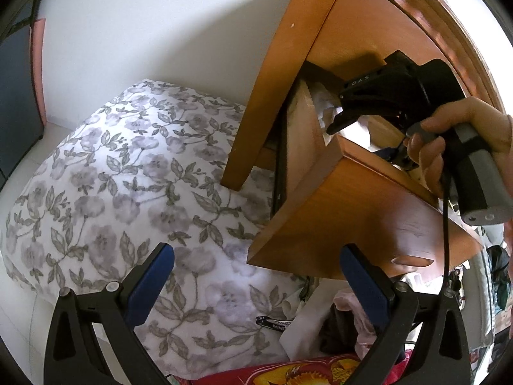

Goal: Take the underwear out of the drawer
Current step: 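Close the right gripper on the cream cloth under the pink sock, then lift the cream cloth up out of the drawer with the right gripper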

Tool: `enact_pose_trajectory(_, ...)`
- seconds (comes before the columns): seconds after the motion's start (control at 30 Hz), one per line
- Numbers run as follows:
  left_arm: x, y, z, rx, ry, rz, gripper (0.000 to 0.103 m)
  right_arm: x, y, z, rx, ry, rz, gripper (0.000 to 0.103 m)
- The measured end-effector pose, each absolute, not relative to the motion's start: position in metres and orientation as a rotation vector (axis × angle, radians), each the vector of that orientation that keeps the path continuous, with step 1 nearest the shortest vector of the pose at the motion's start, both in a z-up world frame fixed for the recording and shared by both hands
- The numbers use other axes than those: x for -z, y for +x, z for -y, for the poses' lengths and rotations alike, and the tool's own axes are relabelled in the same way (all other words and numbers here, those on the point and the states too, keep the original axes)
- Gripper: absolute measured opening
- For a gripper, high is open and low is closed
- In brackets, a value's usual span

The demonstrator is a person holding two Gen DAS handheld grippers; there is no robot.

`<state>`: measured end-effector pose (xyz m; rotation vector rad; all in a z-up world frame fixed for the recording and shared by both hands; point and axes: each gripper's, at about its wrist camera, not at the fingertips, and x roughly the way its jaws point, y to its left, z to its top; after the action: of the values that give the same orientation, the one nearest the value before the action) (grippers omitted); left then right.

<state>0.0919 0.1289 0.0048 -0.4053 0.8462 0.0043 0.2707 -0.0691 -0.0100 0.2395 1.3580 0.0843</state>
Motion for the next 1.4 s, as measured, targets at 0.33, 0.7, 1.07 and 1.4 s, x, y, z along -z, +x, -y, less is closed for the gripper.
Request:
enact_pose_trajectory(0.33, -0.002, 0.093, -0.130, -0.002, -0.415, -0.857, 0.103, 0.021, 0.273, 0.068, 0.002, 0.310, -1.385, 0.053)
enact_pose_trajectory(0.7, -0.004, 0.092, -0.133, -0.009, -0.425, -0.853, 0.103, 0.021, 0.270, 0.067, 0.031, 0.390, -1.365, 0.018)
enact_pose_trajectory(1.07, -0.009, 0.090, -0.136, -0.019, -0.430, -0.847, 0.103, 0.019, 0.266, 0.083, 0.016, 0.437, -1.342, 0.006)
enact_pose_trajectory(1.4, -0.015, 0.087, -0.135, -0.013, -0.423, -0.840, 0.103, 0.004, 0.254, 0.110, 0.004, 0.456, -1.327, 0.006)
